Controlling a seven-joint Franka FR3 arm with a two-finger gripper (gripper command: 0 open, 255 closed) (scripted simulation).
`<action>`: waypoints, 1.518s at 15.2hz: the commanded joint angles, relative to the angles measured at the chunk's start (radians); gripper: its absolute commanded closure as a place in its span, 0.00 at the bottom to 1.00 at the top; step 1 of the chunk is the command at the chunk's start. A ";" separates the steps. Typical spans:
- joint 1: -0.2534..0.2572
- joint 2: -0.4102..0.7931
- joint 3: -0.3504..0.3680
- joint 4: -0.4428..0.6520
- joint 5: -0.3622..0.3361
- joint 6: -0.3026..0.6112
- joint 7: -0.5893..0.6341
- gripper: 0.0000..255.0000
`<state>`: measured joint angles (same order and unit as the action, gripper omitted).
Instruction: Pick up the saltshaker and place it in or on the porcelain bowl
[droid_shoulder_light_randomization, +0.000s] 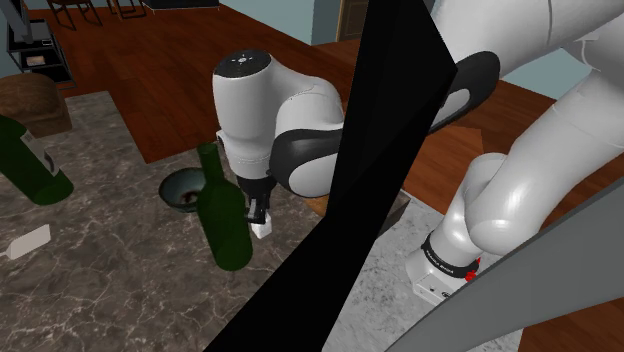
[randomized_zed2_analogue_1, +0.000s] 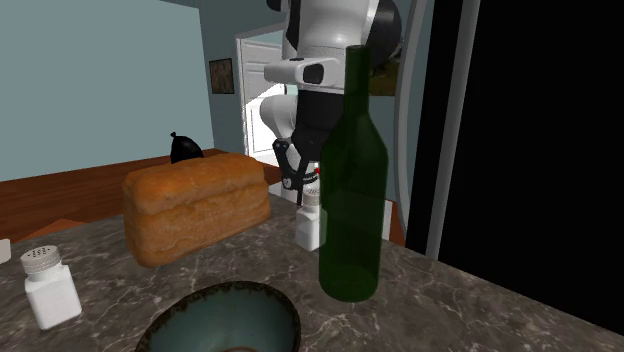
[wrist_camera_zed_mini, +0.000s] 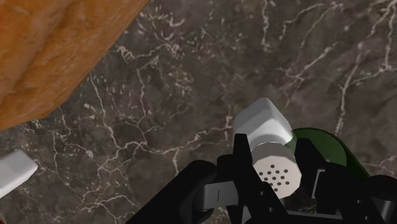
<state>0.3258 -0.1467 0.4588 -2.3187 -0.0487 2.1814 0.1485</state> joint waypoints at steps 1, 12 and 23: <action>0.001 -0.012 -0.002 0.017 0.007 -0.028 -0.007 1.00; 0.004 -0.072 -0.017 0.113 0.036 -0.178 -0.041 1.00; -0.005 -0.061 -0.027 0.260 0.030 -0.314 -0.059 1.00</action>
<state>0.3242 -0.2248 0.4320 -2.0782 -0.0120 1.8724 0.0899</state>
